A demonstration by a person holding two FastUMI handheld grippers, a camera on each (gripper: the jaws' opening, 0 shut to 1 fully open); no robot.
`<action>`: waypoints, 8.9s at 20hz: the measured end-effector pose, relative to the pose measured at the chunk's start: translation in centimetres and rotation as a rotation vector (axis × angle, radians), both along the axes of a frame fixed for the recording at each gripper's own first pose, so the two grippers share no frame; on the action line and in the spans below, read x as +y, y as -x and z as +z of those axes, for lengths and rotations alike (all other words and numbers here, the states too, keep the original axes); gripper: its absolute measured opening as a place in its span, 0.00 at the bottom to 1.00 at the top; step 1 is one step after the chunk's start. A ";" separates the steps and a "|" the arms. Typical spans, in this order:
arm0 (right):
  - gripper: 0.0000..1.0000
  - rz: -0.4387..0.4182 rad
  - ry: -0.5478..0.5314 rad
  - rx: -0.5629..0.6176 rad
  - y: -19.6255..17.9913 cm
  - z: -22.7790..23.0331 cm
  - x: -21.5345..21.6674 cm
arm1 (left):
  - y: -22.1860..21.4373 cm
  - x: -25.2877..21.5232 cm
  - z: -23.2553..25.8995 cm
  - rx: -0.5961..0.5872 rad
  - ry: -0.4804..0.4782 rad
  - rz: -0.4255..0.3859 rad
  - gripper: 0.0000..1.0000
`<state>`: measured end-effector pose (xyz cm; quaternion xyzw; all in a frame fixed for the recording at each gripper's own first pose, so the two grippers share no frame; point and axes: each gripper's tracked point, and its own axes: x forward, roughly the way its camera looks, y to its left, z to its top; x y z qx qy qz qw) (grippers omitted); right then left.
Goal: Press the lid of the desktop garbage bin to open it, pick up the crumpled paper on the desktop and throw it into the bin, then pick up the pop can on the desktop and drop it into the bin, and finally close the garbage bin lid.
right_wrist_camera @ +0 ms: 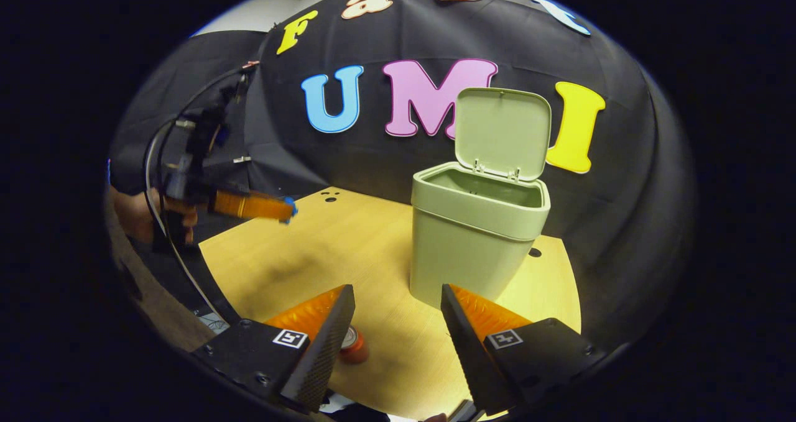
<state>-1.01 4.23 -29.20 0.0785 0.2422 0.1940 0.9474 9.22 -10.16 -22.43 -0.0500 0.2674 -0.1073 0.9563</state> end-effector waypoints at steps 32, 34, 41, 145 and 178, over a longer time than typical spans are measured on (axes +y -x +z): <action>0.89 -0.313 0.099 0.100 5.8 0.6 -4.1 | -15.6 -18.0 5.3 -0.207 -0.001 -0.409 0.78; 0.89 -0.280 0.079 0.093 5.7 0.6 -3.1 | -14.7 -16.5 6.0 -0.224 0.002 -0.392 0.87; 0.91 -0.116 0.038 0.113 5.2 -0.8 1.6 | -11.0 -9.9 7.4 -0.243 0.005 -0.269 0.91; 0.84 -0.207 0.106 0.171 -17.8 0.4 -11.1 | -2.7 3.4 1.6 -0.148 0.019 0.132 0.92; 0.93 -0.395 0.020 -0.490 -30.9 20.0 -14.5 | 1.0 2.8 3.0 -0.165 0.012 0.142 0.92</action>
